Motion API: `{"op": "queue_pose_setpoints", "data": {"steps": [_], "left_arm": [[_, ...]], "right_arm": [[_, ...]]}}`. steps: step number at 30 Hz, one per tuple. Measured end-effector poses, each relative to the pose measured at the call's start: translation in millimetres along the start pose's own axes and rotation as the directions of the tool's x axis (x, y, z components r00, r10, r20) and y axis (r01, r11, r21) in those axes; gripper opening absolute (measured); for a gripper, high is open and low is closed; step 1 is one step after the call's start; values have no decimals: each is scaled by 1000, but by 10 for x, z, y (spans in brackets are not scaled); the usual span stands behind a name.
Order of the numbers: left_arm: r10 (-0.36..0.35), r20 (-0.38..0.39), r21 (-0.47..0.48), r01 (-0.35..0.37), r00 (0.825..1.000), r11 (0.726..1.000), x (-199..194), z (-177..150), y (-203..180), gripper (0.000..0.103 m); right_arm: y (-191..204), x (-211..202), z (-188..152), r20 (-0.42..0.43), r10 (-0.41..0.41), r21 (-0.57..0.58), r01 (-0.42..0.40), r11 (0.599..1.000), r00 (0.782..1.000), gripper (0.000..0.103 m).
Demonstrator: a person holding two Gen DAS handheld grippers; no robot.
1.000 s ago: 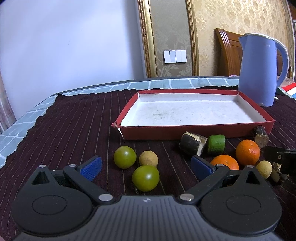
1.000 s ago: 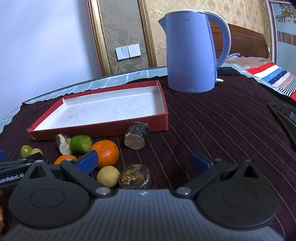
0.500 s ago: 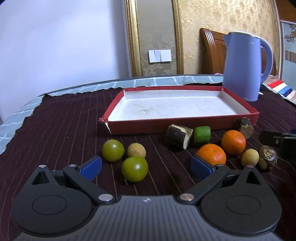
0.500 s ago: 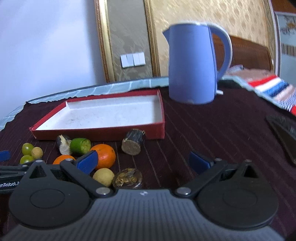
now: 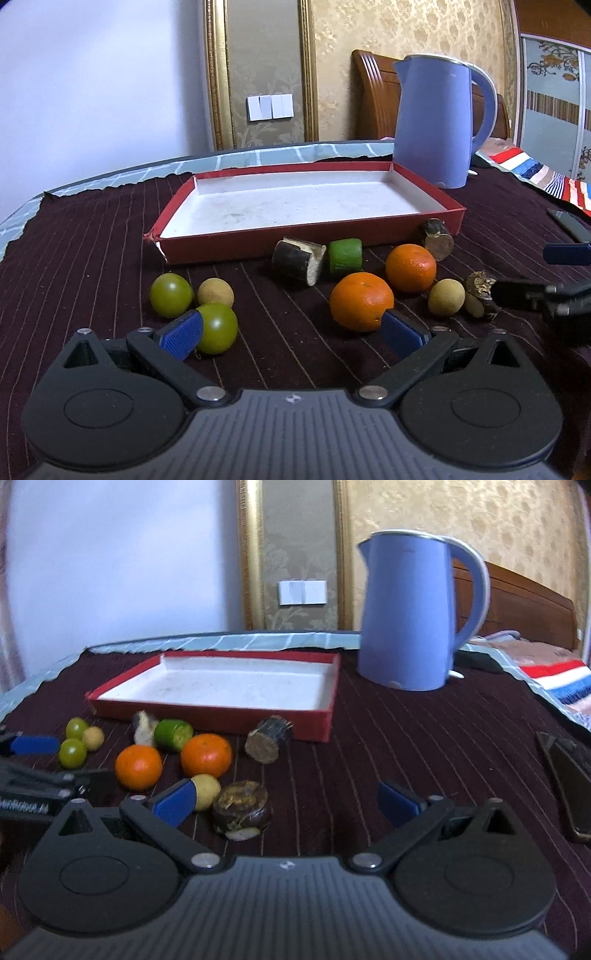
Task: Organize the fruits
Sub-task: 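Move both tools toward the fruits lying in front of the red tray, then grasp the dark round fruit with the right tool while the left tool grasps a mandarin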
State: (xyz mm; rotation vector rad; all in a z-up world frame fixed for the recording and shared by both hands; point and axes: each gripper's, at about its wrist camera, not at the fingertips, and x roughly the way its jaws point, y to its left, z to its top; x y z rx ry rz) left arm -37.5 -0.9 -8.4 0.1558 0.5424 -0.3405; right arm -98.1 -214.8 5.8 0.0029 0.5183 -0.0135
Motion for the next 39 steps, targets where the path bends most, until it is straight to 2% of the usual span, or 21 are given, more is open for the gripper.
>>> {"op": "queue_pose_setpoints", "data": {"steps": [4,7,12,17,19,20,22,28,30,31,33,35,37,38,39], "left_arm": [[-6,-14,-27,6,1000,1000,7,-2,144,103],[-13,-19,-53,12,1000,999,1,-28,266,103],[-78,-26,-73,76,997,994,12,-9,266,103],[-60,-3,21,60,998,998,7,23,-13,103],[-69,3,42,69,998,997,-2,37,-89,103],[-80,6,49,80,997,996,-9,48,-125,103],[-95,11,65,94,995,993,-11,69,-188,103],[-101,-7,111,101,995,989,97,111,-312,101],[-112,-13,118,113,994,987,125,124,-336,87],[-103,-24,120,106,994,987,162,132,-353,83],[-80,-55,110,85,995,990,252,143,-357,65],[-79,-89,81,86,993,993,338,139,-325,53],[-97,-89,45,101,991,994,349,152,-291,49],[-104,-89,39,108,991,993,344,158,-287,42],[-104,-90,33,108,990,994,343,163,-287,41]], "right_arm": [[92,25,-36,-4,17,-49,-17,999,1000,103],[132,87,-49,-29,27,-76,-29,997,999,91],[108,189,-90,-64,16,-95,-22,995,998,85],[118,275,-77,-81,56,-107,-65,992,995,69],[112,295,-61,-85,74,-104,-83,991,994,60],[110,301,-50,-87,85,-101,-94,990,993,48],[106,302,-31,-89,105,-90,-113,990,990,38],[83,247,-46,-85,90,-79,-96,992,992,36],[62,231,-49,-81,79,-77,-85,993,994,36],[53,224,-50,-80,73,-77,-79,994,994,36],[30,215,-53,-79,69,-70,-75,995,994,36],[21,211,-56,-78,68,-67,-74,995,995,36],[21,204,-60,-75,68,-66,-73,995,995,36],[23,201,-61,-73,67,-67,-72,995,995,36],[25,197,-63,-72,66,-68,-71,995,995,36]]}}
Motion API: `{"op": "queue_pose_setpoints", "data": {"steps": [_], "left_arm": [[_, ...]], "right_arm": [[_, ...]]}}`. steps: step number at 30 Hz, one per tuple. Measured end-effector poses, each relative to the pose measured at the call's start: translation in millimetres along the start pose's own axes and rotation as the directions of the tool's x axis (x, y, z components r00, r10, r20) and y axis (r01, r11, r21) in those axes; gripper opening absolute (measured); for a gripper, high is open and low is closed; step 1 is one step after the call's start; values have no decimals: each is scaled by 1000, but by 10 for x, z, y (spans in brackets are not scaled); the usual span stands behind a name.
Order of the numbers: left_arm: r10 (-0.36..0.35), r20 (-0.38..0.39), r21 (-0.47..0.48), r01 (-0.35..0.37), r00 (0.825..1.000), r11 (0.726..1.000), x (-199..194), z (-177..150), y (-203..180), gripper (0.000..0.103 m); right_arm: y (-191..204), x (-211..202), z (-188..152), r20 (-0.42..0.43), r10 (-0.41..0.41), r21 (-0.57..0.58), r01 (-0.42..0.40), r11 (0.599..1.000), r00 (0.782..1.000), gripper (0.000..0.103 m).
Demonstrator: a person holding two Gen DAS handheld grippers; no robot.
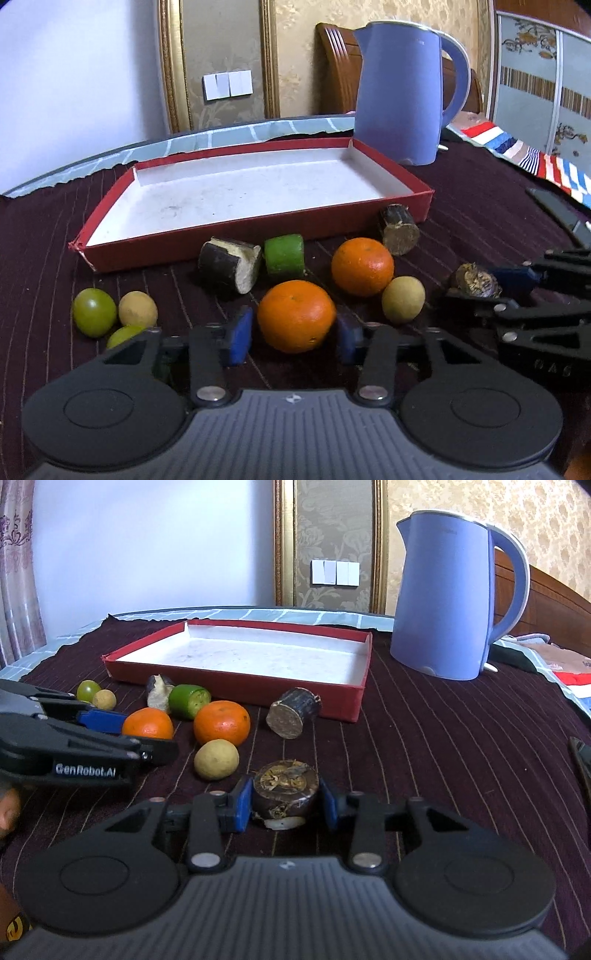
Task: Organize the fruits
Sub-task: 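Grasp the dark round fruit with the right tool while the left tool grasps a mandarin, then carry the dark fruit and the mandarin over the red tray with both tools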
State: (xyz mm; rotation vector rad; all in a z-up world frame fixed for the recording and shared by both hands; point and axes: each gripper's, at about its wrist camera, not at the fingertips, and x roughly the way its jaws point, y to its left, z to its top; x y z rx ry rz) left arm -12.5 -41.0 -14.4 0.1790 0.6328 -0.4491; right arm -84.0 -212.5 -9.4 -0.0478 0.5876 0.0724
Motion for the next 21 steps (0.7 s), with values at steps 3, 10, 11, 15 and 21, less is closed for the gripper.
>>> {"op": "queue_pose_setpoints", "data": {"steps": [3,10,11,15,21], "left_arm": [[7,5,-11,-7,1000,1000,-11,-11,-14,41],[17,39,-23,-16,999,1000,-163,0,13,41],[29,46,-19,-29,999,999,-186,20,15,41],[56,76,-4,-56,996,998,-249,113,23,41],[112,84,-24,-111,990,994,-176,266,109,41]], "right_arm": [[14,-11,-2,6,-8,-4,8,1000,1000,36],[37,-100,43,38,-21,-1,21,1000,999,36],[43,-119,60,47,-20,1,20,1000,999,36],[82,-134,157,74,-16,5,15,1000,997,36],[148,-22,349,97,-5,26,3,1000,995,36]]}}
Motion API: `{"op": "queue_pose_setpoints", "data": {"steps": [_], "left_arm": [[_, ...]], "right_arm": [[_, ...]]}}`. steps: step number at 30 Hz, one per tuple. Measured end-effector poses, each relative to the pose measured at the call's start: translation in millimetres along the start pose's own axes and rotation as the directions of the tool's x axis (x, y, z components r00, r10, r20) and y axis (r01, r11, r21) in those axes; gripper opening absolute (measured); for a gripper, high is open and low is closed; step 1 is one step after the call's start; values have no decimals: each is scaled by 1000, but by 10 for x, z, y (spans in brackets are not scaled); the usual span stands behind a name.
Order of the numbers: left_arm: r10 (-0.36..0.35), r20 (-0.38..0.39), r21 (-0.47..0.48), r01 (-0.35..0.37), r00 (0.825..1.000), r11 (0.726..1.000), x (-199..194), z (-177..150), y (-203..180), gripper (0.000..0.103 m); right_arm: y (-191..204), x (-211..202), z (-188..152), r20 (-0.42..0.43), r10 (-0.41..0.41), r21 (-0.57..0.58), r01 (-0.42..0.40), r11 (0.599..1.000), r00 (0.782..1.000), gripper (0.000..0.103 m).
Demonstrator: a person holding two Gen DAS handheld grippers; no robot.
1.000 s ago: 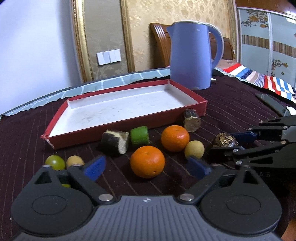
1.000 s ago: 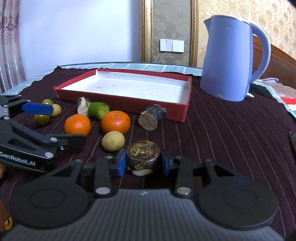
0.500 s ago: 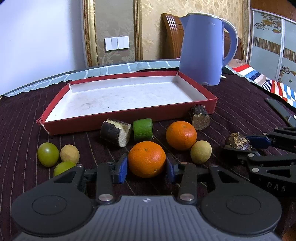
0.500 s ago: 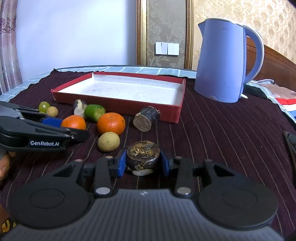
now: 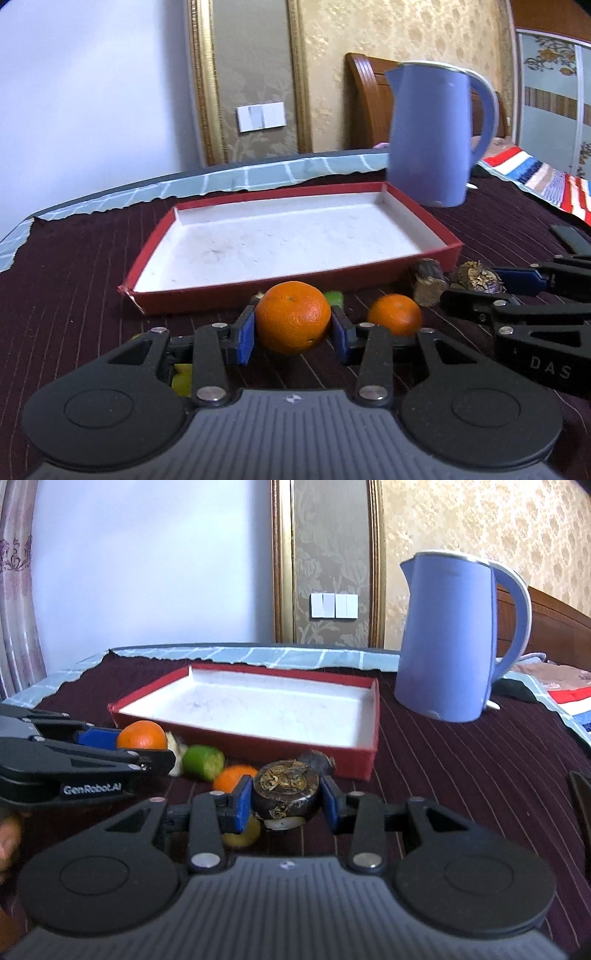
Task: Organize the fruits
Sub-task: 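Carry the dark fruit and the mandarin over the red tray with both tools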
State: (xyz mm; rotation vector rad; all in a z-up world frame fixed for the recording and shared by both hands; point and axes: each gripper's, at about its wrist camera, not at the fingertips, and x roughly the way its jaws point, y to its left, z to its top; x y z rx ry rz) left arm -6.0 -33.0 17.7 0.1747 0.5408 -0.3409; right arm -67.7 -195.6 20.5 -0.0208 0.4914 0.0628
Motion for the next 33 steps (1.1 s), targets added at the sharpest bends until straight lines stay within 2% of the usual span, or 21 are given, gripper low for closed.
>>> {"op": "queue_pose_setpoints", "data": {"steps": [16,33], "left_arm": [[89,-11,-26,-90,996,996,325,277,235,41],[129,-43,-4,-129,991,992,634,434,244,41]], "right_arm": [[151,335,322,10,4,-28,-3,1000,1000,36],[115,608,500,-9,-11,-30,11,999,1000,36]]}}
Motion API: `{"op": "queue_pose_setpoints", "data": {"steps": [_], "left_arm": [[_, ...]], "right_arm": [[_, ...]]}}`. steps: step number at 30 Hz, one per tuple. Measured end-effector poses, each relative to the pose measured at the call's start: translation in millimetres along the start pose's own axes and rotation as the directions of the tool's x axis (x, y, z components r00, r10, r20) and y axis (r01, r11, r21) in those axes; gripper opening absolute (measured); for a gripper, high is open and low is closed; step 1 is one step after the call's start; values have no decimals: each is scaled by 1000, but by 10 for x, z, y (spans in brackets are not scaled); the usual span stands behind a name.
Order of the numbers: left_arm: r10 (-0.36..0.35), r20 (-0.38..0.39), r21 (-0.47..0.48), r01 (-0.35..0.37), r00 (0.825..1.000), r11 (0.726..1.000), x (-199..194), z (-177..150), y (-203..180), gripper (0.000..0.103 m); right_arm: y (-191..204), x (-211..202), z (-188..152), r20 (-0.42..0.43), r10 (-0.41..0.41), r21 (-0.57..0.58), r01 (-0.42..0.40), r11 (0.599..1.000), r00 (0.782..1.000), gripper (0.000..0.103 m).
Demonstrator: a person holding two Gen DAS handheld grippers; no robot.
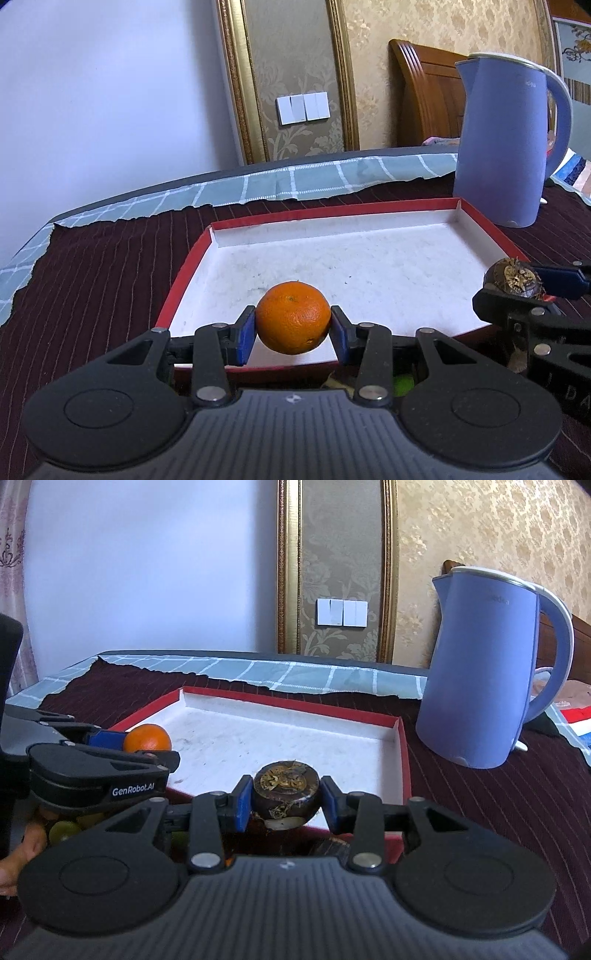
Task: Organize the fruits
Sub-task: 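Carry the dark fruit and the mandarin over the red tray with both tools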
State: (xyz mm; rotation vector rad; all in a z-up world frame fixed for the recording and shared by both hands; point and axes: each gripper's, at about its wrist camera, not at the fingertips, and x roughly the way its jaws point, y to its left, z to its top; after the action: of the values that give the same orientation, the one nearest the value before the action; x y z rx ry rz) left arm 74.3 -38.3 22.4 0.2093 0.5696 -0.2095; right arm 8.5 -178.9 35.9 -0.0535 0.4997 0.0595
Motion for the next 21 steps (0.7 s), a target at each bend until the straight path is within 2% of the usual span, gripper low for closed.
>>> {"op": "queue_pose_setpoints", "data": {"steps": [13,21], "left_arm": [[36,-18,32,-35,999,999,242,125,-69,41],[58,-29,39,-57,998,998,409,203,-72,41]], "right_arm": [[-49,256,115,-25,-10,-3,10,1000,1000,36],[-167,447,185,-44,-21,36,23,999,999,36]]}}
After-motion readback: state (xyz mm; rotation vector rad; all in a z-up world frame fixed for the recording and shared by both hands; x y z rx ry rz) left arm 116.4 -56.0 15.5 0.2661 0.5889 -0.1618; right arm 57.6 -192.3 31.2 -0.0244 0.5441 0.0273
